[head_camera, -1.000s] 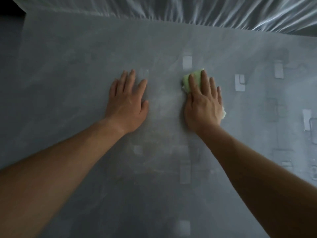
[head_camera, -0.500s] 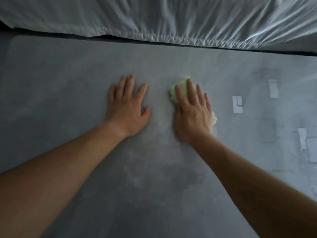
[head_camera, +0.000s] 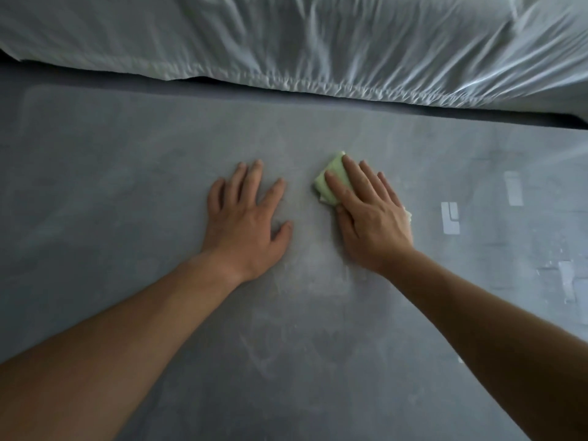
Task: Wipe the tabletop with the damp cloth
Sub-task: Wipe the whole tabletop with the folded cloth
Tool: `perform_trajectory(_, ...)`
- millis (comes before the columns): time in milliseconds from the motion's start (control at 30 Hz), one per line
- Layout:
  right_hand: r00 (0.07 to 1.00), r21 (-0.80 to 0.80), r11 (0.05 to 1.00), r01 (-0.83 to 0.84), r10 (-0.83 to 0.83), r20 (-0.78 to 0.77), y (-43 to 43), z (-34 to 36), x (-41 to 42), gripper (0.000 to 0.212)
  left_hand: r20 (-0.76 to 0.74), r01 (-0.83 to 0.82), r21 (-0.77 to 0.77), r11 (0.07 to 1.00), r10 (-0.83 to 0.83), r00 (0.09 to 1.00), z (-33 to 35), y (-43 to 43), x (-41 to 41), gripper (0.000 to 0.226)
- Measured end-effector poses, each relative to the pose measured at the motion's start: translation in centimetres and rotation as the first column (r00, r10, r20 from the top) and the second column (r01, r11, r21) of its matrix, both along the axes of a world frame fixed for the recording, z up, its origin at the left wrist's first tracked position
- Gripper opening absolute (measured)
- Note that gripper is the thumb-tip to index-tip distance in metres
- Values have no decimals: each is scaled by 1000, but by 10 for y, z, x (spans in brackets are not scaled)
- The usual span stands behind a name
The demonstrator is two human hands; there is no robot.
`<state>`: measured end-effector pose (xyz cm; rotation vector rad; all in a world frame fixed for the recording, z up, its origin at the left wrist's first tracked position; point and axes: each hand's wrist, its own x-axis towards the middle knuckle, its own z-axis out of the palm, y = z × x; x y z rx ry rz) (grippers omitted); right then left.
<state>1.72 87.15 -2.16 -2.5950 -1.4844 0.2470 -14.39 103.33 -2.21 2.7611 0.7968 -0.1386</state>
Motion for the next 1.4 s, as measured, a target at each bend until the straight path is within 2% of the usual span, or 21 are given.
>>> perform_trajectory(67, 1000, 18, 1000, 23, -23, 3, 1, -2, 19, 53, 0, 2, -2, 1000, -2, 1000, 0, 2, -1, 72)
perform_trajectory(167, 956, 16, 956, 292, -292, -21, 29, 0, 53, 55, -23, 14, -4, 1000, -14, 1000, 2, 4, -2, 73)
perform_trajectory(233, 919, -2, 919, 393, -393, -35, 52, 2, 59, 55, -24, 22, -8, 1000, -22, 999, 1, 4, -1, 72)
perform_trajectory(300, 944, 19, 944, 330, -330, -29, 67, 4, 43, 55, -4, 25, 3, 1000, -25, 1000, 1, 3, -1, 72)
perform_trajectory(367, 993, 38, 992, 117, -117, -9, 63, 1, 20, 55, 8, 23, 14, 1000, -23, 1000, 1, 4, 0, 71)
perform_trajectory(433, 999, 6, 999, -44, 44, 8, 47, -2, 12, 54, 11, 27, 9, 1000, -27, 1000, 2, 5, -1, 70)
perform_trajectory(500, 1000, 21, 1000, -2, 2, -8, 47, -2, 29, 53, 12, 29, 16, 999, -30, 999, 2, 5, -1, 66)
perform_trajectory(567, 987, 38, 987, 156, -155, -39, 62, 1, 48, 53, 19, 18, 14, 1000, -19, 1000, 2, 4, 0, 61)
perform_trajectory(633, 967, 40, 968, 246, -243, -78, 82, 3, 49, 54, 18, 9, 0, 1000, -9, 1000, 1, 3, 2, 58)
perform_trajectory(700, 985, 50, 985, 167, -165, -54, 88, 3, 29, 53, 32, 8, -19, 1000, -8, 999, 1, 2, 2, 58)
perform_trajectory(767, 999, 44, 998, -41, 42, -14, 73, 1, 10, 52, 74, 10, -46, 999, -6, 997, 2, 3, -1, 59)
perform_trajectory(833, 988, 22, 988, -151, 151, -19, 58, 0, 12, 51, 100, 13, -48, 999, -9, 995, 2, 3, -9, 61)
perform_trajectory(867, 992, 27, 992, -126, 126, -28, 59, 0, 21, 51, 95, 5, -25, 1000, -2, 995, 2, 3, -15, 63)
perform_trajectory(967, 986, 20, 987, 157, -155, -59, 83, 3, 46, 52, 40, -47, 67, 997, 45, 998, 1, 2, -33, 66)
perform_trajectory(1033, 959, 11, 961, 276, -274, -67, 103, 3, 41, 53, 10, -74, 96, 993, 74, 997, -2, 1, -42, 68)
perform_trajectory(1100, 978, 35, 979, 202, -200, -54, 106, 3, 15, 54, 0, -80, 89, 993, 80, 997, -5, 0, -47, 69)
perform_trajectory(1200, 992, 26, 992, -127, 127, -8, 71, -1, -24, 53, -1, -82, 65, 994, 83, 997, -7, 1, -47, 69)
perform_trajectory(1267, 978, 5, 978, -209, 209, 10, 50, -2, -18, 51, -10, -73, 65, 995, 73, 997, -7, 3, -49, 69)
perform_trajectory(1300, 987, 7, 987, -160, 160, 15, 47, -1, -5, 51, -14, -61, 65, 996, 62, 998, -8, 4, -51, 70)
perform_trajectory(1400, 990, -56, 991, 125, -128, -60, 52, 6, 14, 61, -34, -33, 64, 997, 35, 999, -9, 6, -54, 72)
